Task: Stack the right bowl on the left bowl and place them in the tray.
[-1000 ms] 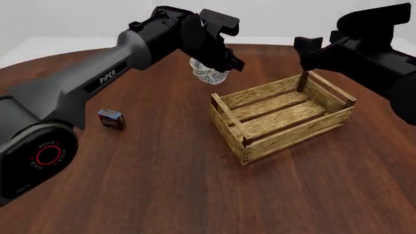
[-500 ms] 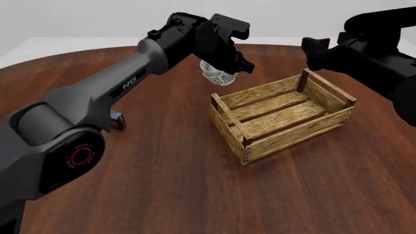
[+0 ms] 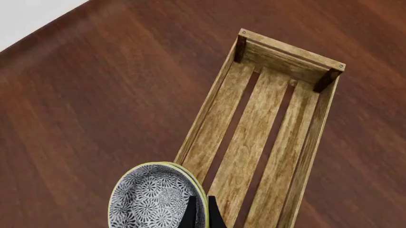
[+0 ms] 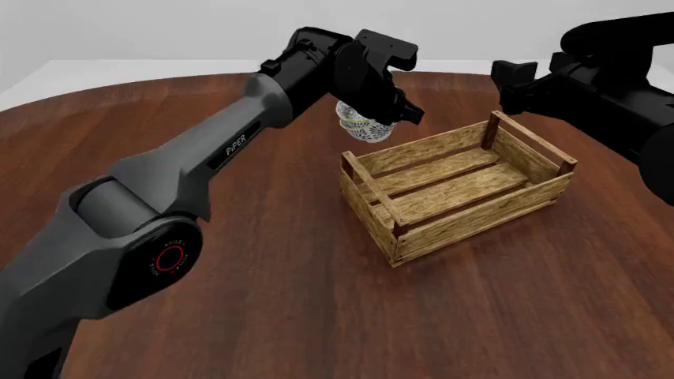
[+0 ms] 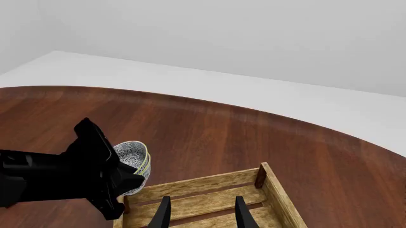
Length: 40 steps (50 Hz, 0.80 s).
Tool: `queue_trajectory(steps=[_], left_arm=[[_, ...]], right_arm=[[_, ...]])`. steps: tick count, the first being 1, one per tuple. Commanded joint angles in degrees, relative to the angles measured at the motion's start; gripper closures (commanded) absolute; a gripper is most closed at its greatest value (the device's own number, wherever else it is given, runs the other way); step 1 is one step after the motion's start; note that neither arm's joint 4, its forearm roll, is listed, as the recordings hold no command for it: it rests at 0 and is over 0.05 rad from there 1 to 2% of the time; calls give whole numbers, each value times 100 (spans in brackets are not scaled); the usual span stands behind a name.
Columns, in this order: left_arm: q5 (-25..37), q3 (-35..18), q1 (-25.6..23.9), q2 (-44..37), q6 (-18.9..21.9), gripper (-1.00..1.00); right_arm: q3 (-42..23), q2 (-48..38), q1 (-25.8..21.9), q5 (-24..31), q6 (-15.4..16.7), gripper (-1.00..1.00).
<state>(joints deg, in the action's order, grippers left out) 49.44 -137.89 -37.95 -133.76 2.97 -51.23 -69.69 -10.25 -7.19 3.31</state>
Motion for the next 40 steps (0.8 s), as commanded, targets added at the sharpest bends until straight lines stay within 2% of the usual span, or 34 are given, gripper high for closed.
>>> queue_trajectory(steps=[1, 3, 5, 13, 40], left_arm=[[906, -1540, 32, -687, -48, 100], [1274, -2208, 21, -1021, -29, 100], [1359, -2382, 20, -1154, 5, 100], [1336, -2425, 54, -1368, 57, 100], [1084, -2421, -177, -1814, -152, 100]], right_arm=[[-21, 24, -75, 43, 12, -100], [-14, 37, -73, 43, 8, -100], [-11, 48, -69, 44, 2, -100], [1, 69, -53, 37, -16, -100], [-14, 114, -29, 83, -46, -100]])
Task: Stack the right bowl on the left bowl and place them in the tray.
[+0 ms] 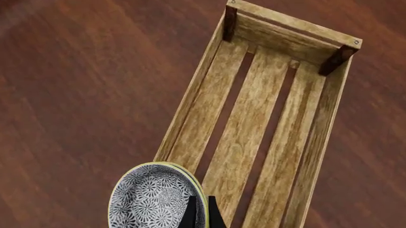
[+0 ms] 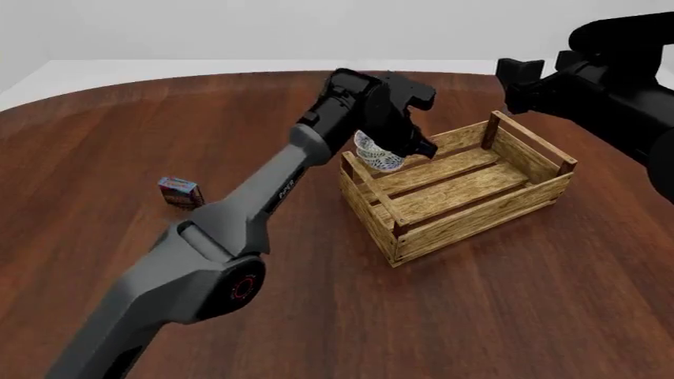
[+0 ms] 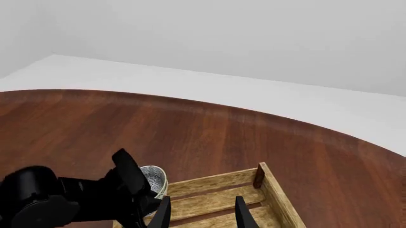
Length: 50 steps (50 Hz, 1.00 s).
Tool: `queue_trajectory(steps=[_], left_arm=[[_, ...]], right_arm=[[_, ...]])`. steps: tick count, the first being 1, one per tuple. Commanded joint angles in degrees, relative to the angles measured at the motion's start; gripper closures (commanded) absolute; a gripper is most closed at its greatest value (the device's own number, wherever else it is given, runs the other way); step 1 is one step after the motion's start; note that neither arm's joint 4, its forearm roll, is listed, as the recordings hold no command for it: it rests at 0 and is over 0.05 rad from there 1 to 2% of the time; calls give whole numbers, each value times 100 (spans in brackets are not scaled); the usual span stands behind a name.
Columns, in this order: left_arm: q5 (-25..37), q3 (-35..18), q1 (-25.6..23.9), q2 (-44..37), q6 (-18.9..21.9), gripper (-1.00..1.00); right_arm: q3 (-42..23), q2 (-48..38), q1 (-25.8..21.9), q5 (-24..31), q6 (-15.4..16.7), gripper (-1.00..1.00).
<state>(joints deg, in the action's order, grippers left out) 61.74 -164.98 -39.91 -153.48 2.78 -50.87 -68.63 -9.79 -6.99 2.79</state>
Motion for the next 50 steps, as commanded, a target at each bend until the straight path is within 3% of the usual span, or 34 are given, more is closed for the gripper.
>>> queue_trajectory(steps=[1, 29, 50], left_arm=[[-159, 287, 18, 137, -128, 100], [-315, 280, -62, -75, 234, 100], [-341, 282, -335, -233, 134, 100]], right_arm=[[-51, 4, -70, 61, 5, -100], [-18, 94, -56, 74, -18, -100], [-8, 166, -36, 108, -36, -100]])
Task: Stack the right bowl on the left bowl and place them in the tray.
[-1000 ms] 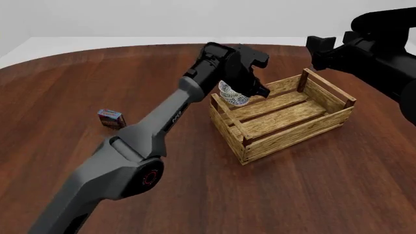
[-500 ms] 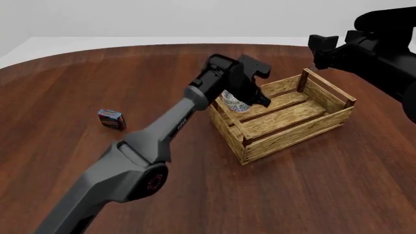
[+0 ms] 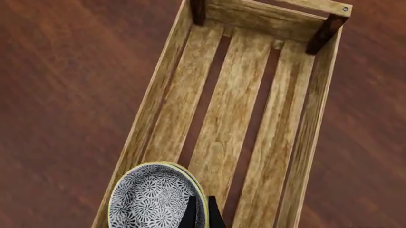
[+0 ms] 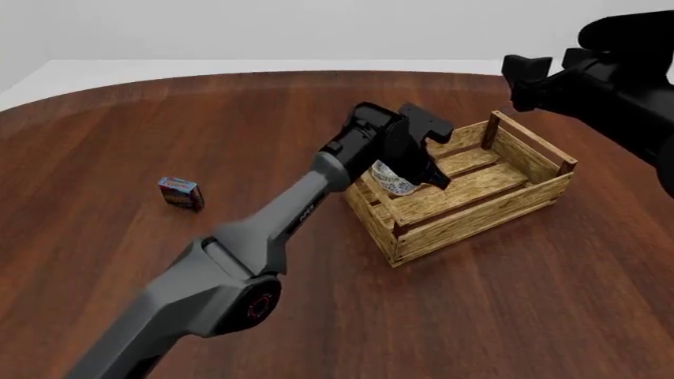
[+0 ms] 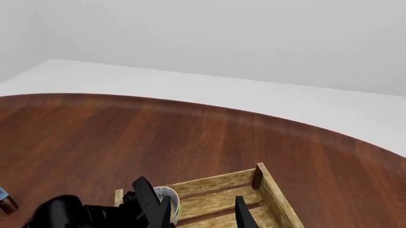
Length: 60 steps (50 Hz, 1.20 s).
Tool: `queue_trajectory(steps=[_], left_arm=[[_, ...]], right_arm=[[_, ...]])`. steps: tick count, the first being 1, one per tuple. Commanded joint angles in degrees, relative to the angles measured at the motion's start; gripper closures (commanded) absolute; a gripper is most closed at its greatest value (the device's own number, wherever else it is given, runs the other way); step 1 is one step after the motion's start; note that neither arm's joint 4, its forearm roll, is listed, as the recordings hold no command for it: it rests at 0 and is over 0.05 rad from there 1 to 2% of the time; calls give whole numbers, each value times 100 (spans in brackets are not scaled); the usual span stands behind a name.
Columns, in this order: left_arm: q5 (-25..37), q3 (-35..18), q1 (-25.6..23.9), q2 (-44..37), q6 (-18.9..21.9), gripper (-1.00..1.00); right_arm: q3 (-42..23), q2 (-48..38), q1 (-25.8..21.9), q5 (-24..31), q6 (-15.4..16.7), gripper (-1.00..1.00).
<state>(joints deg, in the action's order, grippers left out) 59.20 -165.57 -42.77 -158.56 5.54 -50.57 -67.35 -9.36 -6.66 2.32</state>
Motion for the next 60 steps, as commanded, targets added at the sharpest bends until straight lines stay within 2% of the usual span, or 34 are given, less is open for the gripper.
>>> queue_trajectory(steps=[1, 55, 56, 60], left_arm=[[-87, 341, -53, 273, -143, 100], [-154, 341, -274, 32, -385, 100], [-147, 341, -272, 29, -378, -100], [-148, 341, -268, 44, -378, -100]], right_arm=[[-36, 39, -79, 74, 9, -100], [15, 191, -51, 101, -36, -100], [14, 194, -51, 106, -39, -100], [9, 196, -52, 115, -37, -100]])
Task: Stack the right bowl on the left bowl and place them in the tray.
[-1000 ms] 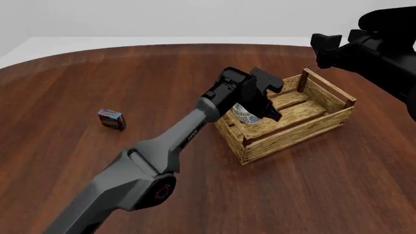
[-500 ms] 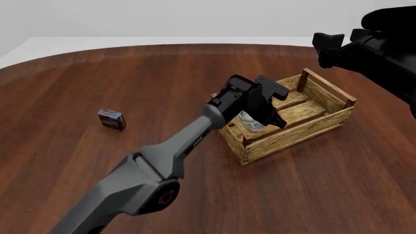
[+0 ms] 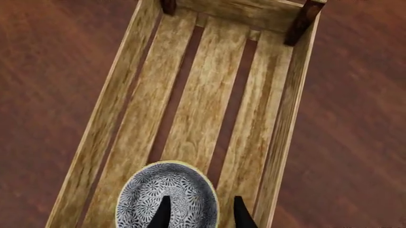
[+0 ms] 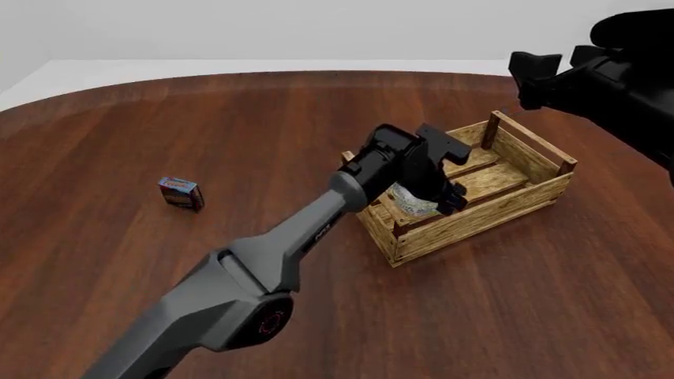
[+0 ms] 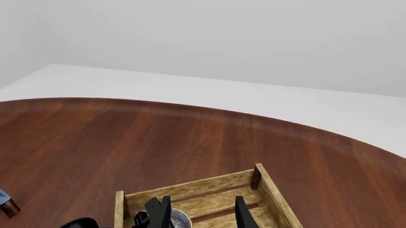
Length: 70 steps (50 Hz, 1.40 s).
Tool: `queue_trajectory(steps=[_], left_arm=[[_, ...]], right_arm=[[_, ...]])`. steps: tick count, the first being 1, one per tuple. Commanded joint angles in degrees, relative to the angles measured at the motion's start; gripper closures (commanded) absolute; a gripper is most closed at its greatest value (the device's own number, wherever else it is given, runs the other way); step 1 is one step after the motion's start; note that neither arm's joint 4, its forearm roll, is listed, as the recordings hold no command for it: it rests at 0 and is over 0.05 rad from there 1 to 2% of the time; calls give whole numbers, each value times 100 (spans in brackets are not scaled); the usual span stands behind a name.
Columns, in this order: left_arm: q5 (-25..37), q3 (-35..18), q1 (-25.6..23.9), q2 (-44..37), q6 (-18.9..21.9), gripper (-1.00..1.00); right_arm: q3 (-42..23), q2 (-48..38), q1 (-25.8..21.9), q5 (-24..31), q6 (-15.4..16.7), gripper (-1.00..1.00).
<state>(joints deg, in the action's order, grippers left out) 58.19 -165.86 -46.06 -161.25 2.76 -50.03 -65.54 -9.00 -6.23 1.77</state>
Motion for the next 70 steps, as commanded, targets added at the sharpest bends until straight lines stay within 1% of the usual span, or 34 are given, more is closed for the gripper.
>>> queue_trajectory(steps=[1, 20, 28, 47, 65, 70], left_arm=[[-43, 370, 62, 318, -95, -100], [7, 369, 61, 417, -7, -100], [88, 369, 110, 561, 131, -100], [196, 372, 222, 937, 456, -100], [271, 376, 664, 1318, 726, -100], [267, 377, 764, 1382, 735, -100]], right_arm=[[-46, 15, -93, 73, 17, -100], [-158, 157, -103, 323, 21, -100], [-98, 71, -98, 178, 21, -100], [-20, 13, -100, 32, 23, -100], [13, 6, -107, -9, 36, -100], [4, 19, -111, 17, 41, -100]])
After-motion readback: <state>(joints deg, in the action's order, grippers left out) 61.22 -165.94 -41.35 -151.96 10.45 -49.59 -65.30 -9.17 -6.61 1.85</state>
